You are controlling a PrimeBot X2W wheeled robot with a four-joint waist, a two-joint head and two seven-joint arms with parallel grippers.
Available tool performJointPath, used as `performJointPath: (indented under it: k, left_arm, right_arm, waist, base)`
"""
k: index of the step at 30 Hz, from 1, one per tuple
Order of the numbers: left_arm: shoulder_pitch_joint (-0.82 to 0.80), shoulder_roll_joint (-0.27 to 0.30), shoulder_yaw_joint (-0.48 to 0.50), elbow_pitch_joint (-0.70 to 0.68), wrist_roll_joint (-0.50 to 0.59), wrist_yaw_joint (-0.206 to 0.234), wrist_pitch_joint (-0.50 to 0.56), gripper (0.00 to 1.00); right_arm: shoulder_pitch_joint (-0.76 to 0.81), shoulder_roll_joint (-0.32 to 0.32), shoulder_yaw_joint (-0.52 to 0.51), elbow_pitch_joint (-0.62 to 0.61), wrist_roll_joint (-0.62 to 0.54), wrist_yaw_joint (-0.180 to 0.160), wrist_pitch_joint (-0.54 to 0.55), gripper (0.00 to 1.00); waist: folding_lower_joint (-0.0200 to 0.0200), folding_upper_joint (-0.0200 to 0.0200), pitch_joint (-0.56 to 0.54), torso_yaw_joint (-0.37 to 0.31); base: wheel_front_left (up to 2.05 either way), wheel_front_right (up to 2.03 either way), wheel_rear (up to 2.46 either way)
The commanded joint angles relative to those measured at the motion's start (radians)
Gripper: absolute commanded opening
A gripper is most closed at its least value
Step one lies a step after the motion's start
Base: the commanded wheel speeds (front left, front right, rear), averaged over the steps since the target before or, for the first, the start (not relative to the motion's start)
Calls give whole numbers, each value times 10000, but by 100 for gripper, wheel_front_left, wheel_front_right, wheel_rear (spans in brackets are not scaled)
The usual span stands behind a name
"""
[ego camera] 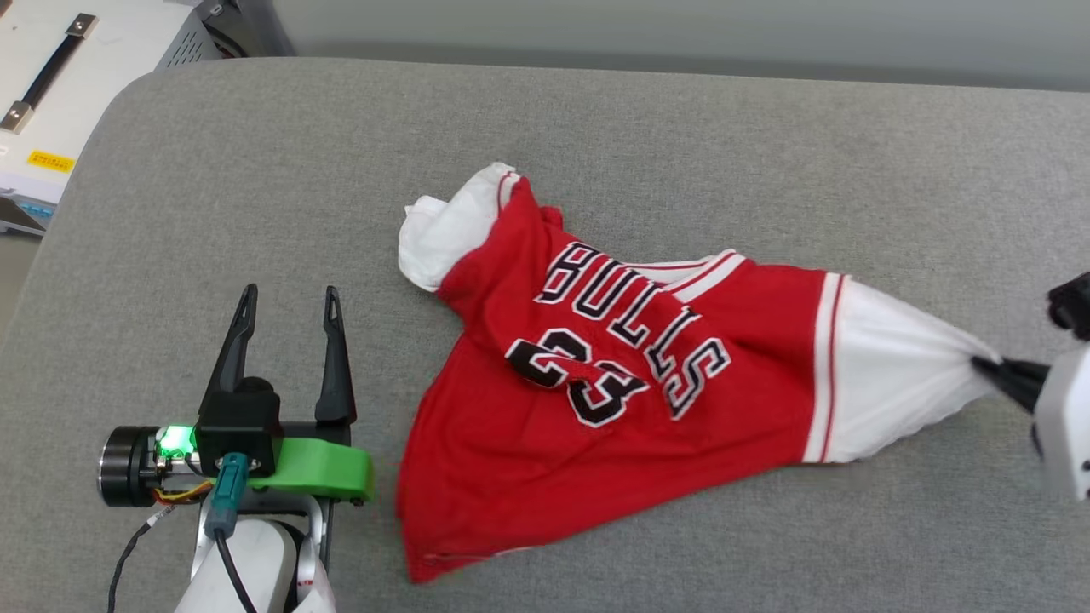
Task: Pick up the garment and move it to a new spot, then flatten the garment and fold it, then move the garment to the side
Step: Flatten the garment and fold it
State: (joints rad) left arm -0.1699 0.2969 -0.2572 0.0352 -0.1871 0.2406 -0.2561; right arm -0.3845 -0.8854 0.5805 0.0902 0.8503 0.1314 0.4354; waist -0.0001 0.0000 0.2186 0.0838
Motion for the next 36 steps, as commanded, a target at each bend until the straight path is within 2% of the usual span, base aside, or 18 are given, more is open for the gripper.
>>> performJointPath:
  k: [1, 6, 10, 12, 13, 20, 21, 22, 26, 30, 33, 36]
  left_arm:
    - [151, -94, 49, 18, 124, -78, -57, 100]
    - [72, -294, 134, -6, 309, -282, -57, 100]
    - [-89, -452, 161, 14, 460, -431, -57, 100]
    - [-164, -526, 180, 42, 528, -495, -57, 100]
    - [-293, -642, 209, 88, 621, -594, -57, 100]
    - [-399, -778, 372, 278, 753, -791, -57, 100]
    - [-412, -783, 403, 308, 755, -845, -57, 100]
    - [-421, -778, 438, 334, 753, -889, -57, 100]
    - [-596, -675, 588, 402, 762, -1160, -57, 100]
    - [-997, -407, 653, 581, 730, -1642, -57, 100]
    - [-1561, -76, 542, 885, 584, -2294, -33, 100]
    - [-2326, 209, 288, 1074, 321, -3054, 634, 100]
  right_arm:
    - [-226, -226, -285, 31, 122, -7, 44, 0]
    - [-440, -808, -1178, 640, 421, -7, 564, 0]
    - [-735, -819, -1332, 1654, 197, -7, 997, 0]
    - [-906, -590, -1330, 2318, 21, -7, 1115, 0]
    - [-1017, -62, -1223, 3370, -206, -7, 1208, 0]
    - [-1008, 1151, -1008, 4770, -162, -7, 597, 0]
    - [-1027, 1235, -1038, 4844, -179, -7, 279, 64]
    - [-1047, 1268, -1054, 4856, -223, -7, -21, 100]
    - [-1026, 1132, -1201, 4605, -592, -7, -1691, 100]
    - [-783, 989, -1485, 4099, -977, -7, -3114, 100]
    - [-486, 988, -1768, 3491, -1211, -7, -3729, 100]
    - [-145, 1089, -2031, 2780, -1468, -7, -3903, 100]
  waist:
    - [1, 0, -21, -17]
    - [1, 0, 221, 110]
    - [1, 0, 516, 248]
    - [1, 0, 654, 304]
    - [1, 0, 822, 392]
    - [1, 0, 799, 339]
    - [1, 0, 727, 301]
    - [1, 0, 657, 264]
    - [1, 0, 287, 108]
    - [1, 0, -65, -70]
    - [1, 0, -264, -202]
    - [1, 0, -370, -313]
  base:
    - [0, 0, 0]
    - [0, 0, 0]
    - [0, 0, 0]
    - [0, 0, 0]
    - [0, 0, 0]
    - [0, 0, 0]
    - [0, 0, 0]
    - [0, 0, 0]
    - [0, 0, 0]
    - [0, 0, 0]
    - [0, 0, 0]
    - [0, 0, 0]
